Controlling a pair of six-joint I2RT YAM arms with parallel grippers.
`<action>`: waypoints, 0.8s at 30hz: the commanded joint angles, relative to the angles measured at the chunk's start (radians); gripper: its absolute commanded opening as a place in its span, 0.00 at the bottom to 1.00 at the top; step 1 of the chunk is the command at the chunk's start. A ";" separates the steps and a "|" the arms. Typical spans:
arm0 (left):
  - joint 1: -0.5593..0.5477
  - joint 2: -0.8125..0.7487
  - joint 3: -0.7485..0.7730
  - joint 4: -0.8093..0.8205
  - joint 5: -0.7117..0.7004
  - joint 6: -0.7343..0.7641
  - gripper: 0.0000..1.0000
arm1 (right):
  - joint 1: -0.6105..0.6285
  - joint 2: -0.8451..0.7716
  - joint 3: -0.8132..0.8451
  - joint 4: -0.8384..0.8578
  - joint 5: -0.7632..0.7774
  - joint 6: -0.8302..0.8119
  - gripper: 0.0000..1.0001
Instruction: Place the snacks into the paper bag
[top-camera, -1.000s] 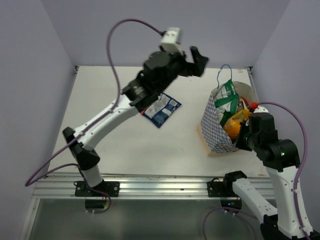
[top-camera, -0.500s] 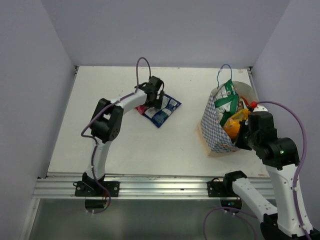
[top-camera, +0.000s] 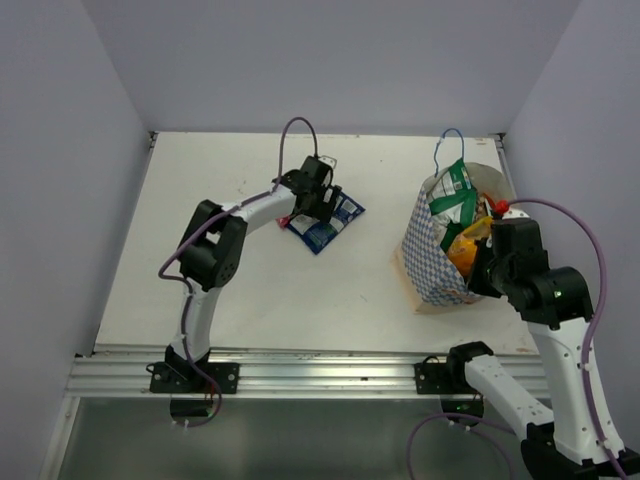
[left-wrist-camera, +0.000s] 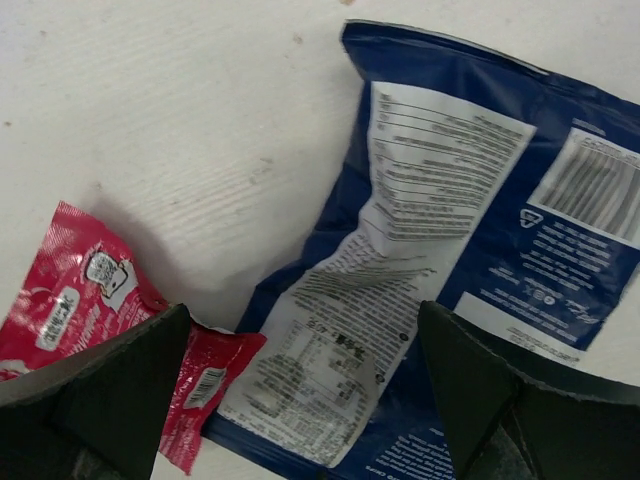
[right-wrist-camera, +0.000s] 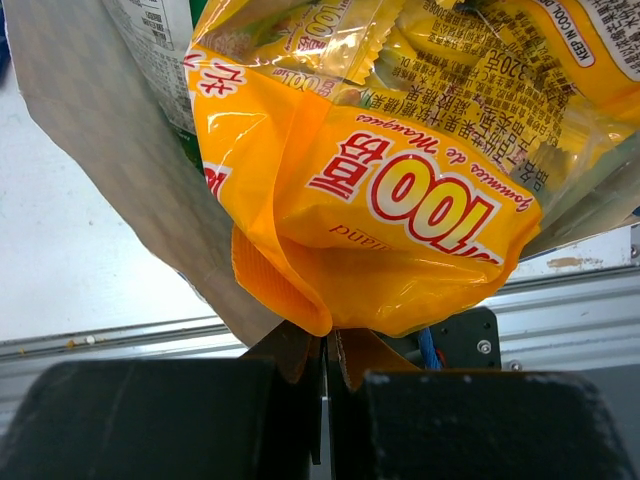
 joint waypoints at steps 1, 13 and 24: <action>-0.028 -0.027 -0.004 0.070 0.069 0.035 1.00 | 0.002 0.022 -0.011 0.009 -0.038 -0.012 0.00; -0.040 0.043 0.017 0.035 0.135 0.050 0.77 | 0.003 0.027 -0.009 0.016 -0.041 0.002 0.00; -0.038 0.010 0.008 0.012 0.120 0.027 0.00 | 0.003 0.021 -0.001 0.005 -0.044 0.019 0.00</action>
